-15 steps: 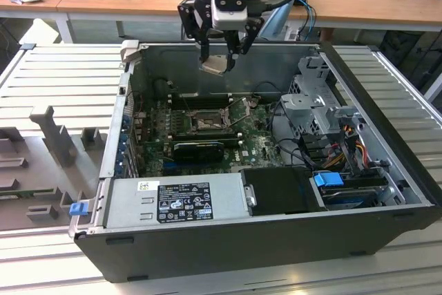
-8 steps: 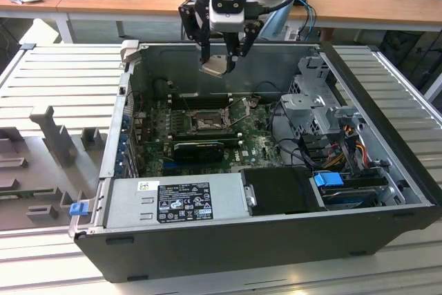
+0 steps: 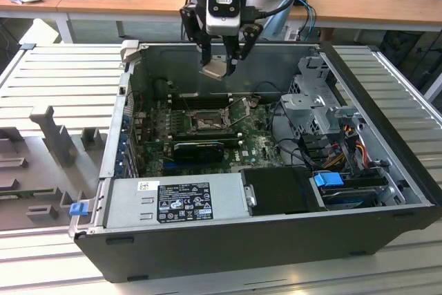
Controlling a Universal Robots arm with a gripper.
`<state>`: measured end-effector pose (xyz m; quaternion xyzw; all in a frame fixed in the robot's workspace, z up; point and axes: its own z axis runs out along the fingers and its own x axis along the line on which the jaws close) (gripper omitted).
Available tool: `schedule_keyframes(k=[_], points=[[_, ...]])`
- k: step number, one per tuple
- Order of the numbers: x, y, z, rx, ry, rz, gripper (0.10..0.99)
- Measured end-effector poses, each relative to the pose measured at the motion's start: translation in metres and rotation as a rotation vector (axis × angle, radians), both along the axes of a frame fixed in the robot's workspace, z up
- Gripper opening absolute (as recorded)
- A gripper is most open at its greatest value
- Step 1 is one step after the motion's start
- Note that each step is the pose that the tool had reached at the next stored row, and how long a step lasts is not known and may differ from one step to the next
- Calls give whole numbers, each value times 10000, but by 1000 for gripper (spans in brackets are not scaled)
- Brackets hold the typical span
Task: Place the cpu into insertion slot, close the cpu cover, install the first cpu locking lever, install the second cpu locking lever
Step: 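Place the cpu into insertion slot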
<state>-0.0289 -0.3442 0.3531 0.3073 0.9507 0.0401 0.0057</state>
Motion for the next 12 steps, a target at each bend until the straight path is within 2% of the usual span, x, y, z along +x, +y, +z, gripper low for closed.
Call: schedule_keyframes(k=[12], points=[[0,0,-31,-1,0,-835,529]])
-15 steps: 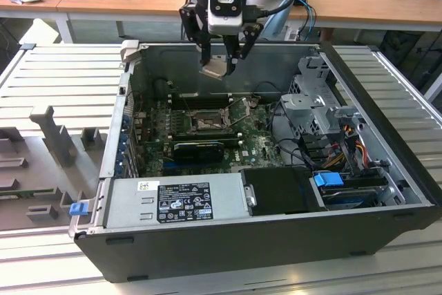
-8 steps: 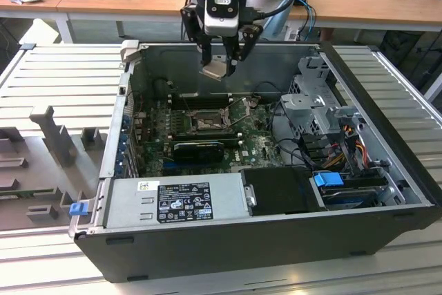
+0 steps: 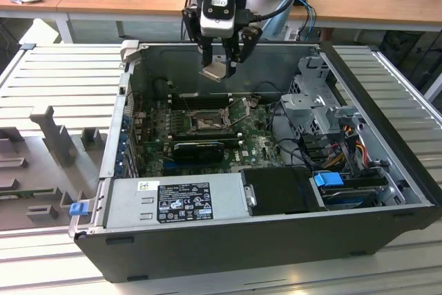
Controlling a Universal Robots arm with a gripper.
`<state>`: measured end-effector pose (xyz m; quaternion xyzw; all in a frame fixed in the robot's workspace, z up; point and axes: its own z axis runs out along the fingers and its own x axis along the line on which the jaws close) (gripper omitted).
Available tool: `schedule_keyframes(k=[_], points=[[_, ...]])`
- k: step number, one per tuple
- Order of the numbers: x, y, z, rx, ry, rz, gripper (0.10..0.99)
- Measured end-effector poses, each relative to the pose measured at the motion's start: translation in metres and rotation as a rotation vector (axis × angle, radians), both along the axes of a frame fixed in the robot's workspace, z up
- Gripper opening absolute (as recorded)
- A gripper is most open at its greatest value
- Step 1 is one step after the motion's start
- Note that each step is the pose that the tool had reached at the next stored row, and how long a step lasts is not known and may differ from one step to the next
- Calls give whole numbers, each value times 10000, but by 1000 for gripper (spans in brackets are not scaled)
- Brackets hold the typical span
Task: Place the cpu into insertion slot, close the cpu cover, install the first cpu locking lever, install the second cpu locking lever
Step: 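Place the cpu into insertion slot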
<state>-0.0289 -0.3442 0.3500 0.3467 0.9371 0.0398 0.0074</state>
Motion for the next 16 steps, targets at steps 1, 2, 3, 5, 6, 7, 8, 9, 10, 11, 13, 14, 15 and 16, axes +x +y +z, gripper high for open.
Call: schedule_keyframes(k=[1,2,3,5,6,7,8,9,10,11,13,14,15,16], points=[[0,0,-1,0,0,-66,529],[0,0,-3,1,-1,-147,529],[0,1,-4,2,-1,-196,529],[0,0,-9,1,-1,-373,529],[0,0,-11,-1,-1,-499,529],[0,0,-13,-2,0,-609,529],[0,0,-15,-1,0,-744,529],[0,0,-15,-2,0,-822,529],[0,0,-17,-1,0,-917,529],[0,0,-18,-1,0,-976,529],[0,0,-21,-1,0,-1063,529],[0,0,-23,-2,0,-1125,529],[0,0,-24,-2,1,-1170,529],[0,0,-27,-1,0,-1222,529]])
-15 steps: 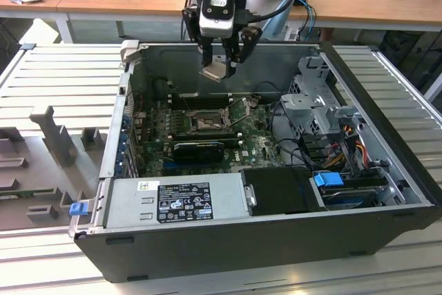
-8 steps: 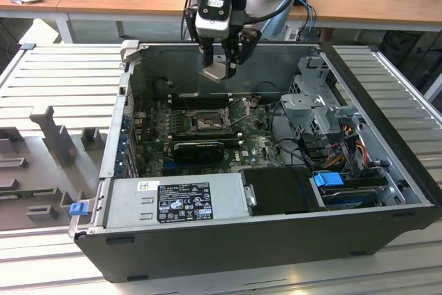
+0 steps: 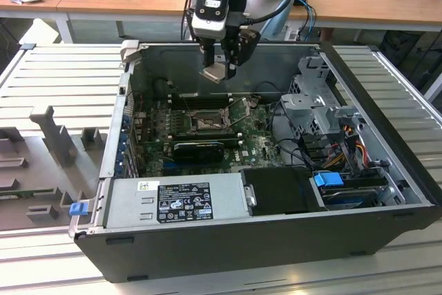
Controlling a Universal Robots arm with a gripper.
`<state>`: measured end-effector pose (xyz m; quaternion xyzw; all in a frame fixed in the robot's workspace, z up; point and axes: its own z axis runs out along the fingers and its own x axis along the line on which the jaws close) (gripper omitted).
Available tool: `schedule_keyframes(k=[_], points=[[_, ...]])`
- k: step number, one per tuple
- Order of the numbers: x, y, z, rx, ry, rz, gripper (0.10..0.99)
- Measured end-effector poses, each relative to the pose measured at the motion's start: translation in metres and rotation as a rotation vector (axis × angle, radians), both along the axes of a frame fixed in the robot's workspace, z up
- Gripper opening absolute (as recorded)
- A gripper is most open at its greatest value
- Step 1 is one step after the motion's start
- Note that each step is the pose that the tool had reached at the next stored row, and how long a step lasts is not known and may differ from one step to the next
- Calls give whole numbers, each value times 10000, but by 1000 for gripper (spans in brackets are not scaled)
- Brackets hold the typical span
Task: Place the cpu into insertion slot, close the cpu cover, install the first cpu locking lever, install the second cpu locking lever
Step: 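Place the cpu into insertion slot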
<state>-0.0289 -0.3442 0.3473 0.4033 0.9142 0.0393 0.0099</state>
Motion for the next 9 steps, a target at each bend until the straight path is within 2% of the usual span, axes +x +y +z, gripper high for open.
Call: schedule_keyframes(k=[9], points=[[0,0,-13,0,0,-310,529]])
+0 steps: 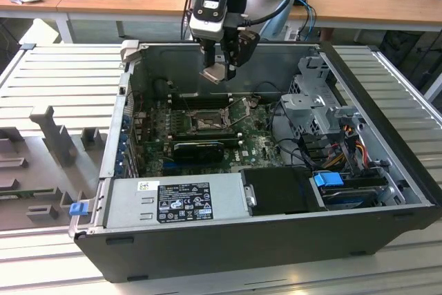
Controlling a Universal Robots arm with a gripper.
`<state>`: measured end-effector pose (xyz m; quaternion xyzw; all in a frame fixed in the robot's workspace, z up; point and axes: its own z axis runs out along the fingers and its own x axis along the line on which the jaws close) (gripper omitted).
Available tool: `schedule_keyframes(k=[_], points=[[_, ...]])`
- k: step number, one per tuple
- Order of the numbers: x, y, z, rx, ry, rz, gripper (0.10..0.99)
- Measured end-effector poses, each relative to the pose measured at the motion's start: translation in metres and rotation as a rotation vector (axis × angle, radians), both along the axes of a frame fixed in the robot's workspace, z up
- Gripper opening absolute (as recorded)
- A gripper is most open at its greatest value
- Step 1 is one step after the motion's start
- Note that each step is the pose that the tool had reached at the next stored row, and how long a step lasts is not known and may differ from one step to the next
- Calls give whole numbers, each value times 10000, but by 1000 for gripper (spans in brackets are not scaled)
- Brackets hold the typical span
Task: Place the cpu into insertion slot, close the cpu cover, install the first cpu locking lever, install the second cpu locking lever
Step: 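Place the cpu into insertion slot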
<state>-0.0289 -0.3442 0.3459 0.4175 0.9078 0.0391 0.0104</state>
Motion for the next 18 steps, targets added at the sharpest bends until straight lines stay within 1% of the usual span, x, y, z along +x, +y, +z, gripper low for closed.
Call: schedule_keyframes(k=[18], points=[[0,0,-24,0,0,-374,529]])
